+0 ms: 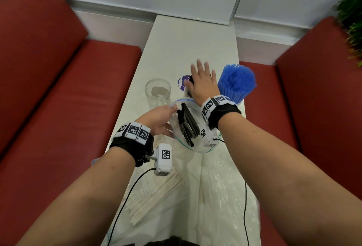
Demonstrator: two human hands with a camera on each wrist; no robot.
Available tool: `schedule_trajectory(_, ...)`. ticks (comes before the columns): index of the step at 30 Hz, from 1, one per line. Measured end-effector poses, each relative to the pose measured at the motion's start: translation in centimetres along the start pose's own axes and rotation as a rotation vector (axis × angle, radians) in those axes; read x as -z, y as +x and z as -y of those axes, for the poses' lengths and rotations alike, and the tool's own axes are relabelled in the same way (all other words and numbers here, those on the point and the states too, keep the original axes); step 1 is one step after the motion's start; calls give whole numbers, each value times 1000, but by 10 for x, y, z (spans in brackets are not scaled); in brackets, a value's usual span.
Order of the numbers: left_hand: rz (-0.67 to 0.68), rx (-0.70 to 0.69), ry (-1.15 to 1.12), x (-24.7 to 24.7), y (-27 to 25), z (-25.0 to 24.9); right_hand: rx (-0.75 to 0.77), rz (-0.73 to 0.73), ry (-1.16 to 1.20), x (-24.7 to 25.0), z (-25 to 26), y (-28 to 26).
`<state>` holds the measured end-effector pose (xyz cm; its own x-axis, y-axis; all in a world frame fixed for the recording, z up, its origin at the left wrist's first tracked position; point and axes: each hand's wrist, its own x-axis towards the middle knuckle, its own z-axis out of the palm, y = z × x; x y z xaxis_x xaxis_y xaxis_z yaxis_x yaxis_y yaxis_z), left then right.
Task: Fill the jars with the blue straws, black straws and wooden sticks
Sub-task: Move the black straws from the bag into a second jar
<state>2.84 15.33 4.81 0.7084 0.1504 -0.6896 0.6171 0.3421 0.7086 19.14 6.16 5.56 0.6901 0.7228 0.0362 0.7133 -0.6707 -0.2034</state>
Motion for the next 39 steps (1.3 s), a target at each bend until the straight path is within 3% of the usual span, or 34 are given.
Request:
schedule_trajectory(2, -5, 1, 1, 0, 0, 0, -29, 150, -16, -10, -5, -7)
schedule_trajectory(3, -7, 1, 1, 0, 0, 0, -32, 156, 43, -9, -6, -8)
schedule_trajectory(5, -10, -1, -1, 1, 1, 2, -30, 41, 230, 2, -5, -6)
schedule_trajectory(8, -24, -6, -5, 1, 3, 4, -18, -278, 539, 27, 1, -10)
schedule_trajectory(10, -29, -8, 0, 1, 2, 5, -50, -287, 781, 42, 7, -23)
schedule_trajectory(12, -33, -11, 13, 2, 1, 5, -44, -96, 963, 49, 10, -41)
schedule_trajectory(14, -39, -17, 29, 2, -1, 5, -22, 160, 941, 46, 10, -57)
schedule_trajectory(17, -58, -19, 23, 0, -5, 6, -38, 612, 518, 24, 10, -83)
schedule_trajectory(19, -43, -14, -24, -2, -7, 7, -52, 697, 167, 5, 10, -101)
schedule_trajectory(20, -34, -11, -50, -4, -8, 8, -59, 661, 97, -9, 9, -108)
schedule_trajectory(24, -45, 4, -104, -12, -13, 13, -98, 420, 232, -45, 16, -133)
schedule_trajectory(28, -29, -1, -30, -20, -19, 17, -171, 306, 351, -67, 20, -146)
schedule_trajectory(32, 4, -9, 19, -22, -24, 17, -220, 183, 621, -70, 22, -154)
schedule_trajectory(39, -33, -47, -27, -20, -30, 9, -225, 86, 804, -55, 19, -154)
